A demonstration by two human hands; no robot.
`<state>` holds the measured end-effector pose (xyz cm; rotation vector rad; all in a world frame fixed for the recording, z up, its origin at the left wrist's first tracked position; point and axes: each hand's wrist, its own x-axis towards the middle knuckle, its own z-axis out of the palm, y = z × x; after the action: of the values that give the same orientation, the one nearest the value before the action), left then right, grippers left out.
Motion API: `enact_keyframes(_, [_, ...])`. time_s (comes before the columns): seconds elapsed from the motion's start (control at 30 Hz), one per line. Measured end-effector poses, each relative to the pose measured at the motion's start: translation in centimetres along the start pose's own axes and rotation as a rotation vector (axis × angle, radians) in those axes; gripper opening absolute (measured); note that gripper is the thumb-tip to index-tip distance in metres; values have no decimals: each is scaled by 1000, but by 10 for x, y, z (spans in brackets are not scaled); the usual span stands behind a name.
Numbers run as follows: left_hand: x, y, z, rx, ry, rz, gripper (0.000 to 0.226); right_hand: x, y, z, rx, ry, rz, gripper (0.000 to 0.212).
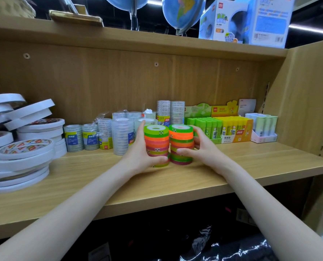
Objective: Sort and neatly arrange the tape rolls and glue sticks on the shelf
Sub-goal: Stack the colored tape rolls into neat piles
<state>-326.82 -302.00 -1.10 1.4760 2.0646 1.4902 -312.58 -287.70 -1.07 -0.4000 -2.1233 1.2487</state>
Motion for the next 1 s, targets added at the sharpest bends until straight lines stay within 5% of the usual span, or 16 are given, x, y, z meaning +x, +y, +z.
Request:
enact_keyframes(0.47, [-1, 0, 8, 246, 96, 11, 105, 0, 4, -1, -56, 47, 60, 96])
enact_keyframes(0.63, [0, 1, 6, 274, 89, 14, 103, 2, 4, -1, -61, 57, 44, 84])
enact_keyframes(1.0, [2, 0, -5, 51, -21, -68, 90, -3, -1, 1, -41, 37, -10, 84])
